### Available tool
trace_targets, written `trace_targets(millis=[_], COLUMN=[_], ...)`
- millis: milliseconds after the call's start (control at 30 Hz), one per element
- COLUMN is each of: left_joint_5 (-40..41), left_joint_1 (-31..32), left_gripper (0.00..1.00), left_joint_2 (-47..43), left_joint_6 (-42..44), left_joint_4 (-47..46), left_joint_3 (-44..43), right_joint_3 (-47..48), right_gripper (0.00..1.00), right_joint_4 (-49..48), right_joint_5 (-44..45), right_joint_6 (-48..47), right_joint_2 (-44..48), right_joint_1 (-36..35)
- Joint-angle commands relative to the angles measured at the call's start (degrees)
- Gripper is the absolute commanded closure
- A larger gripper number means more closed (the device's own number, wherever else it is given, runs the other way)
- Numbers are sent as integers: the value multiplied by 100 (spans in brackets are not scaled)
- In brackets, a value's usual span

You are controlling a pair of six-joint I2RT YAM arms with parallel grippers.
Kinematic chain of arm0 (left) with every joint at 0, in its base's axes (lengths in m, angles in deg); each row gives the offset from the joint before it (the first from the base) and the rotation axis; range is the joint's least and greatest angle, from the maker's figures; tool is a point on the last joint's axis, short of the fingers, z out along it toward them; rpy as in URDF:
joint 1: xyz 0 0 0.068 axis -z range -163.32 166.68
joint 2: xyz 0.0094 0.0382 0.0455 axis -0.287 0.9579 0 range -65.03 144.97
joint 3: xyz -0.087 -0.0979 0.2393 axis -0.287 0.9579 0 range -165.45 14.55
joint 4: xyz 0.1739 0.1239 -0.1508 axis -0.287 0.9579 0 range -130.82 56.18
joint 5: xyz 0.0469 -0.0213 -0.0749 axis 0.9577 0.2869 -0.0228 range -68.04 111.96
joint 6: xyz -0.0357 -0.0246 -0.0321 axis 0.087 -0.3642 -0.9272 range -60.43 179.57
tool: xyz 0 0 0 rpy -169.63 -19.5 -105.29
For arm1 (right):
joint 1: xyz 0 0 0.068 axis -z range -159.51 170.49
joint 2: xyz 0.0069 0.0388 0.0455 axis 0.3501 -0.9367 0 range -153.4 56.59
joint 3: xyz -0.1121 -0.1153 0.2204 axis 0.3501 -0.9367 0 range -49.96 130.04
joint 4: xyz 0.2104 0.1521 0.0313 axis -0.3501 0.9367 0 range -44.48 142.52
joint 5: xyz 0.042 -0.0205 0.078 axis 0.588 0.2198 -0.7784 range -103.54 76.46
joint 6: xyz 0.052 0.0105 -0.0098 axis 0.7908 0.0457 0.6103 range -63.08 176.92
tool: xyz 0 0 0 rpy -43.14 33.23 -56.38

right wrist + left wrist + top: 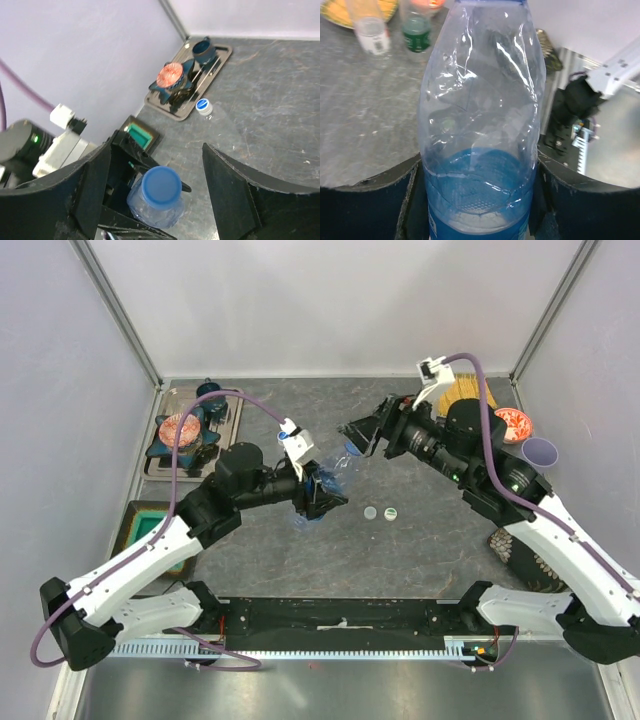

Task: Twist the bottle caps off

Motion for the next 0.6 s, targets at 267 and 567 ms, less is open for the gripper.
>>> trace_targets(millis=[267, 567], left_joint_5=[3654, 4094], left_joint_1=[818, 1064], left_gripper=[65, 66], left_joint_2=[-271, -183], left_joint_6=[839, 953], left_joint_4=[-493, -546], left_joint_3=[75, 84], right_joint_3=[54, 142], right_gripper=[24, 25], right_joint_4=[-65, -417], right_joint_5=[1000, 799], right_joint_6=[671, 829], right_joint_2=[37, -288], right_joint_1=[12, 4])
